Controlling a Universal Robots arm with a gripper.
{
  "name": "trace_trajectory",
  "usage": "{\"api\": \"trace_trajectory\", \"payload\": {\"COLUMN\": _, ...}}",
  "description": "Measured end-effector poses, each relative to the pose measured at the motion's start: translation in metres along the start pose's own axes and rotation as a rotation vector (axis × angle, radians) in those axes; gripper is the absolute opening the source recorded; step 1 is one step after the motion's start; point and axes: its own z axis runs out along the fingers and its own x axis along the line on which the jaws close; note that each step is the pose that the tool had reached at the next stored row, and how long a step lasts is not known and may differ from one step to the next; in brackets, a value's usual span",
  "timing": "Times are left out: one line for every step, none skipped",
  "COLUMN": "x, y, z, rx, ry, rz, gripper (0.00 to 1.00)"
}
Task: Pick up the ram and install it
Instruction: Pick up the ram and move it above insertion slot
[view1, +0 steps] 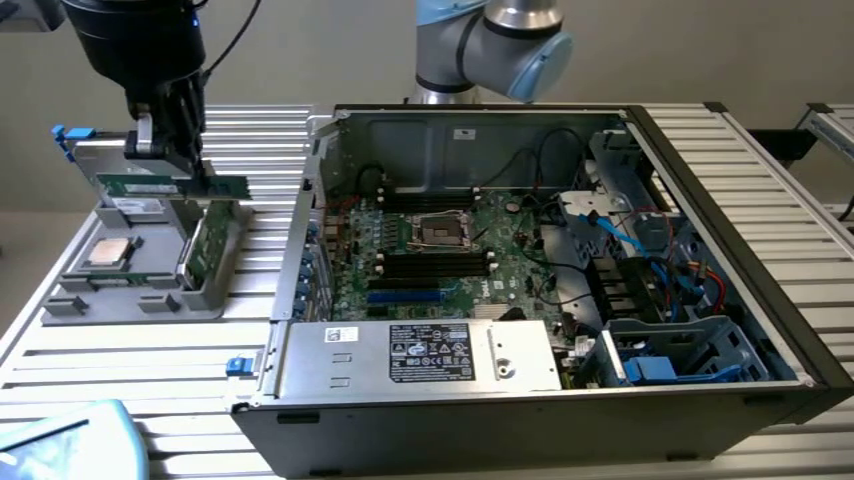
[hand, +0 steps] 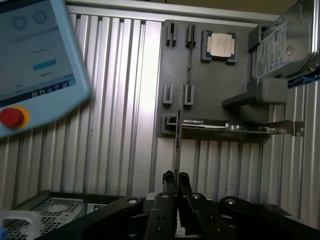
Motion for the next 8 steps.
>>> {"api": "trace_trajectory", "payload": {"x": 0.000, "y": -0.0036, "z": -0.0030, "rx": -0.0006, "ry": -0.0001, "rz": 0.000, "gripper": 0.14}}
{"api": "trace_trajectory", "payload": {"x": 0.000, "y": -0.0071, "z": -0.0058, "rx": -0.0010, "ry": -0.0003, "rz": -0.001, "gripper": 0.14}}
{"api": "trace_trajectory", "payload": {"x": 0.000, "y": -0.0103, "z": -0.0080, "rx": -0.0012, "ry": -0.0004, "rz": -0.001, "gripper": 0.14}}
{"api": "trace_trajectory", "payload": {"x": 0.001, "y": -0.0144, "z": -0.0103, "rx": -0.0016, "ry": -0.0005, "rz": -0.001, "gripper": 0.14}}
{"api": "trace_trajectory", "payload": {"x": 0.001, "y": -0.0187, "z": -0.0116, "rx": -0.0019, "ry": -0.0005, "rz": -0.002, "gripper": 0.14}}
{"api": "trace_trajectory", "payload": {"x": 0.001, "y": -0.0231, "z": -0.0124, "rx": -0.0020, "ry": -0.0005, "rz": -0.002, "gripper": 0.14}}
{"api": "trace_trajectory", "payload": {"x": 0.001, "y": -0.0275, "z": -0.0132, "rx": -0.0020, "ry": -0.0006, "rz": -0.003, "gripper": 0.14}}
{"api": "trace_trajectory", "payload": {"x": 0.002, "y": -0.0318, "z": -0.0139, "rx": -0.0020, "ry": -0.0009, "rz": -0.003, "gripper": 0.14}}
